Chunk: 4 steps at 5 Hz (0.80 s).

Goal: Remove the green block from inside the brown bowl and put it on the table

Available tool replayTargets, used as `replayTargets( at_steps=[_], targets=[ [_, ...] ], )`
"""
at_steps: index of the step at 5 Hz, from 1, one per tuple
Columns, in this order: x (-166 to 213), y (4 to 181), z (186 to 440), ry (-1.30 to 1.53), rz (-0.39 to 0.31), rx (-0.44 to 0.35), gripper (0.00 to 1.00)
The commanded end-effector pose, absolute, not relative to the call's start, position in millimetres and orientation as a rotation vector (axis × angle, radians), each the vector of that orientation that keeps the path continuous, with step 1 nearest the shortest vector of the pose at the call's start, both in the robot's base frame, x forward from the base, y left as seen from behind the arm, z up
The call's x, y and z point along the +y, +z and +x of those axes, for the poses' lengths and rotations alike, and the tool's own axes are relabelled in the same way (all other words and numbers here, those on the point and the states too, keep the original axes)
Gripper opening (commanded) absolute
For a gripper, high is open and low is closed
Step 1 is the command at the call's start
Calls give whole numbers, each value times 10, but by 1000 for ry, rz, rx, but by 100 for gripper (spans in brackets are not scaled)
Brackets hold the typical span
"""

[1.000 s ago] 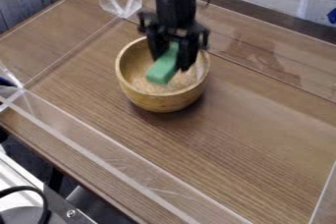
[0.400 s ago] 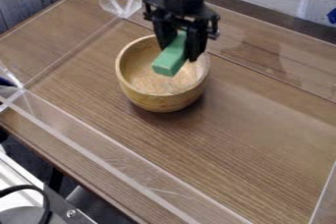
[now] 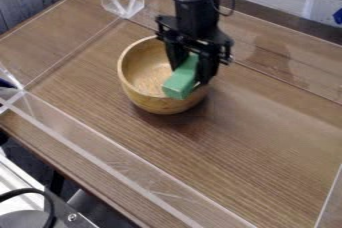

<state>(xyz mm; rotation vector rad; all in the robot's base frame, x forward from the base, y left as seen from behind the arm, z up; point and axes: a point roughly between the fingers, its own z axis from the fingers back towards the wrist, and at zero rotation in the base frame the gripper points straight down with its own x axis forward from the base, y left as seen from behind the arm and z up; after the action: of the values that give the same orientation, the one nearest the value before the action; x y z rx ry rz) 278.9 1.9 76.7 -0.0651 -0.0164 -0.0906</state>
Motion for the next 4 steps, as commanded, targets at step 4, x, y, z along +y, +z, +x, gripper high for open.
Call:
replayTargets(
  at_steps=[4],
  targets=[
    [-325, 631, 2692, -174, -73, -8, 0]
  ],
)
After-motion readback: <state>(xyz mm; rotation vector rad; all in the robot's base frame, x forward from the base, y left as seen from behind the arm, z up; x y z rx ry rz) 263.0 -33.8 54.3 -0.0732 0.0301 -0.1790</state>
